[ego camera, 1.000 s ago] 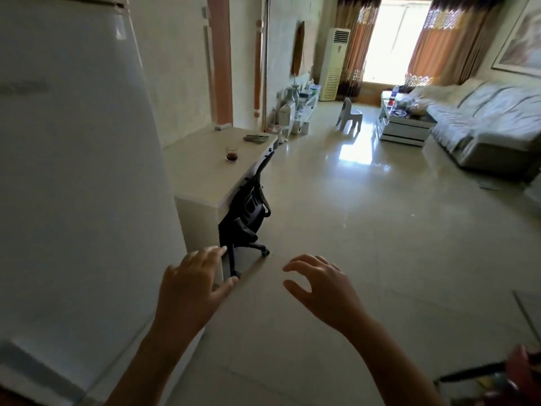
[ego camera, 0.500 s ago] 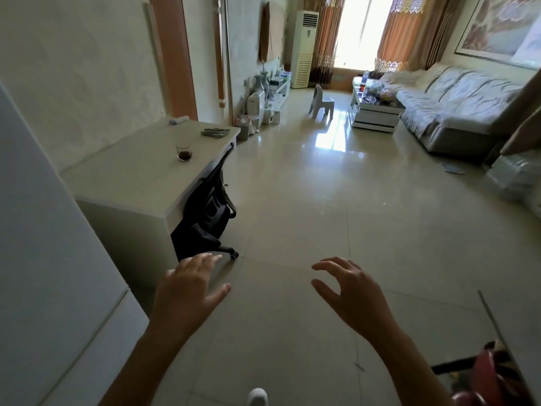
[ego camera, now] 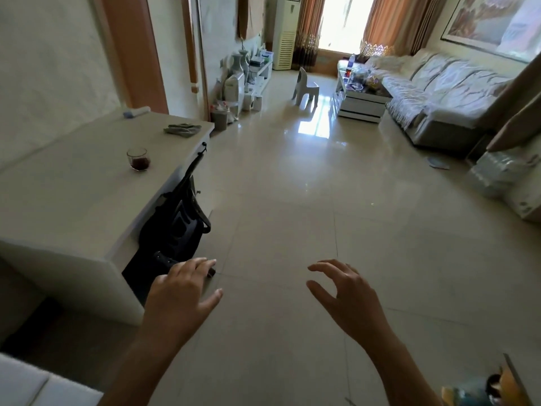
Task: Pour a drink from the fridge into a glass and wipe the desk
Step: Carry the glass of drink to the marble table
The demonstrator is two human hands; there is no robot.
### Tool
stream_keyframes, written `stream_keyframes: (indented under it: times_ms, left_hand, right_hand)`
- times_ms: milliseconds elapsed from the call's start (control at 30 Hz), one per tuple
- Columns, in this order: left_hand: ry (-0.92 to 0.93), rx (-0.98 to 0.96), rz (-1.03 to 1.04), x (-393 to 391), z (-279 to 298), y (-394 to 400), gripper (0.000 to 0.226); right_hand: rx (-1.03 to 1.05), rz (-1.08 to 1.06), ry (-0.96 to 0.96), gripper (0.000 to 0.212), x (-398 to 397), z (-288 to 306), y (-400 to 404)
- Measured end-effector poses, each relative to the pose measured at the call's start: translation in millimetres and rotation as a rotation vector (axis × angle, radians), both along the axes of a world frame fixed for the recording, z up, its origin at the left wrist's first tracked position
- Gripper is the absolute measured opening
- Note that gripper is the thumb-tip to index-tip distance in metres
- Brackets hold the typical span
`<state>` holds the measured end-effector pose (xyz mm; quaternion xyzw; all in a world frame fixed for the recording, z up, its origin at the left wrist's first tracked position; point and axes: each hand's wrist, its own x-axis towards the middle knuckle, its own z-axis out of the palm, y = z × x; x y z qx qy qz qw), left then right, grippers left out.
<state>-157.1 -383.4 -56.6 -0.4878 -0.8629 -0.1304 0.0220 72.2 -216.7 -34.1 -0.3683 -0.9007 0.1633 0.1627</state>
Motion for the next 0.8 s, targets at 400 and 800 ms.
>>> stream_keyframes:
  times_ms: [400, 800]
  left_hand:
    - [0.002, 0.021, 0.255, -124.8, -14.7, 126.7, 0.059]
    - [-0.066, 0.172, 0.679, -220.7, -5.8, 177.3, 0.048]
  right_hand:
    - [-0.009, 0.272, -0.005, 0.025, -175.2, -11.0, 185.7]
    - [0.008, 0.744, -0.038, 0.027, -397.9, -7.5, 292.2]
